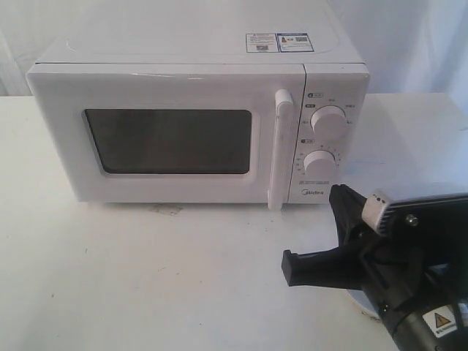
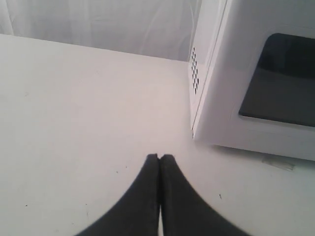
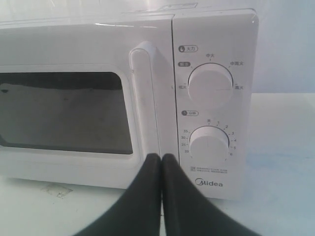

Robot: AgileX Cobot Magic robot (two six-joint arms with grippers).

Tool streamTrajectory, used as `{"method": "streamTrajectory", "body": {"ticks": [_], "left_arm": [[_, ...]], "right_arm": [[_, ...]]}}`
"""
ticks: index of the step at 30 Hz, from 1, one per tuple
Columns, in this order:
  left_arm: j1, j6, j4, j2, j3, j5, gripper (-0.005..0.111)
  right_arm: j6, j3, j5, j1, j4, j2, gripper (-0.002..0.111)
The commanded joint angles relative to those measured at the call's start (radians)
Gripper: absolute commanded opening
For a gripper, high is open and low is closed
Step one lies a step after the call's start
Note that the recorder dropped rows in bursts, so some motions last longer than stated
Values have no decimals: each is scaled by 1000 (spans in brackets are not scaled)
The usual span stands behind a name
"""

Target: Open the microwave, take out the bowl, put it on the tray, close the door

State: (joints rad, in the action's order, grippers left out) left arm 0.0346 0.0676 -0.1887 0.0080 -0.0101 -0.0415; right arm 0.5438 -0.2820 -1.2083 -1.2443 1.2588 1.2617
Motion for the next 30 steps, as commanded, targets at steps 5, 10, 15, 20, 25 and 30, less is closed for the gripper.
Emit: {"method": "streamTrajectory", "body": {"ticks": [5, 10, 15, 20, 25, 30], "left_arm": [[3, 228, 239, -8, 10, -35, 0], [3, 294, 304, -8, 10, -134, 0], [3, 199, 304, -8, 10, -183, 0], [3, 163, 304, -8, 10, -183, 0], [3, 163, 304, -8, 10, -183, 0], [3, 163, 304, -8, 10, -183, 0]], "right_arm": [[9, 5, -13, -1, 4, -6, 0], [9, 5, -13, -1, 4, -6, 0], [9, 5, -13, -1, 4, -6, 0], [9, 5, -13, -1, 4, -6, 0], [9, 5, -13, -1, 4, -6, 0], [9, 5, -13, -1, 4, -6, 0]]}}
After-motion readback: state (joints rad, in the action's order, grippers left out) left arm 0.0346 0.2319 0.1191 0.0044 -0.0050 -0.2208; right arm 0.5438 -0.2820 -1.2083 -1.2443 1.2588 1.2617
